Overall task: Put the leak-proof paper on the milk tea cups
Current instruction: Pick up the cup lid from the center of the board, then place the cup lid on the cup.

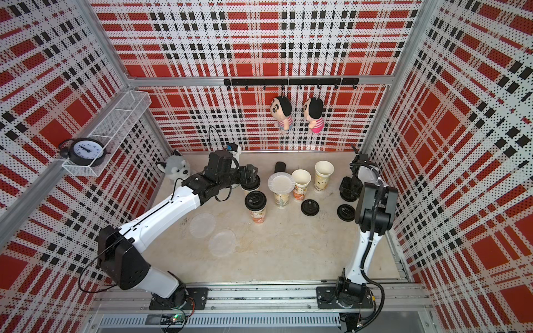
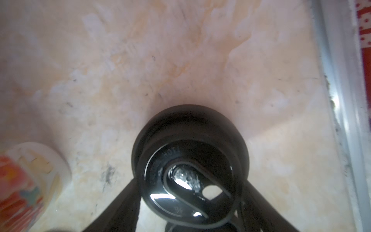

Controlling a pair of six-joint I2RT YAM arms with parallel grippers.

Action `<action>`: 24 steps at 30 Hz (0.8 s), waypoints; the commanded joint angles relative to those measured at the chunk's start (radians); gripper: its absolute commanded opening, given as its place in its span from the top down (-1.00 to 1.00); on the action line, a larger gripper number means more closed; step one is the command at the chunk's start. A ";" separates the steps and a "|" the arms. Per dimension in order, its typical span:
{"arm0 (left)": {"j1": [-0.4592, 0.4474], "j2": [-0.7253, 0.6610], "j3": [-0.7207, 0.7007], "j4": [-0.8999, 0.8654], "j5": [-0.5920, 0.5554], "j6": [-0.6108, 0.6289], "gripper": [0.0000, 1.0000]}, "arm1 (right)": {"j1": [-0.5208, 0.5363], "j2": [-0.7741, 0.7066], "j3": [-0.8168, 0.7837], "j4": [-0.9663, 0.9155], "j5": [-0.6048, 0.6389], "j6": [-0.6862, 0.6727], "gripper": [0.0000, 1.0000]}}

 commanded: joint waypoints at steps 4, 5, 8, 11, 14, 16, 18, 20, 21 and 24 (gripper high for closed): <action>0.051 -0.071 -0.050 0.008 0.010 0.004 -0.59 | 0.044 -0.285 0.009 -0.085 0.033 -0.010 -0.46; 0.057 -0.075 -0.056 0.011 0.018 0.003 -0.59 | 0.065 -0.314 0.017 -0.108 0.042 -0.013 -0.45; 0.070 -0.087 -0.067 0.014 0.027 0.001 -0.59 | 0.162 -0.391 0.071 -0.188 0.085 -0.023 -0.45; 0.075 -0.097 -0.077 0.015 0.031 0.000 -0.59 | 0.303 -0.417 0.166 -0.285 0.127 -0.029 -0.46; 0.079 -0.105 -0.085 0.019 0.035 -0.004 -0.59 | 0.453 -0.395 0.273 -0.367 0.146 -0.032 -0.46; 0.079 -0.110 -0.089 0.019 0.036 -0.008 -0.59 | 0.543 -0.359 0.347 -0.413 0.158 -0.034 -0.46; 0.081 -0.115 -0.096 0.019 0.034 -0.012 -0.59 | 0.640 -0.300 0.443 -0.462 0.165 -0.038 -0.45; 0.082 -0.117 -0.101 0.020 0.033 -0.018 -0.59 | 0.710 -0.248 0.509 -0.491 0.162 -0.045 -0.46; 0.081 -0.121 -0.104 0.021 0.034 -0.019 -0.59 | 0.738 -0.222 0.533 -0.500 0.165 -0.048 -0.46; 0.081 -0.128 -0.110 0.021 0.034 -0.021 -0.59 | 0.786 -0.173 0.557 -0.500 0.154 -0.051 -0.45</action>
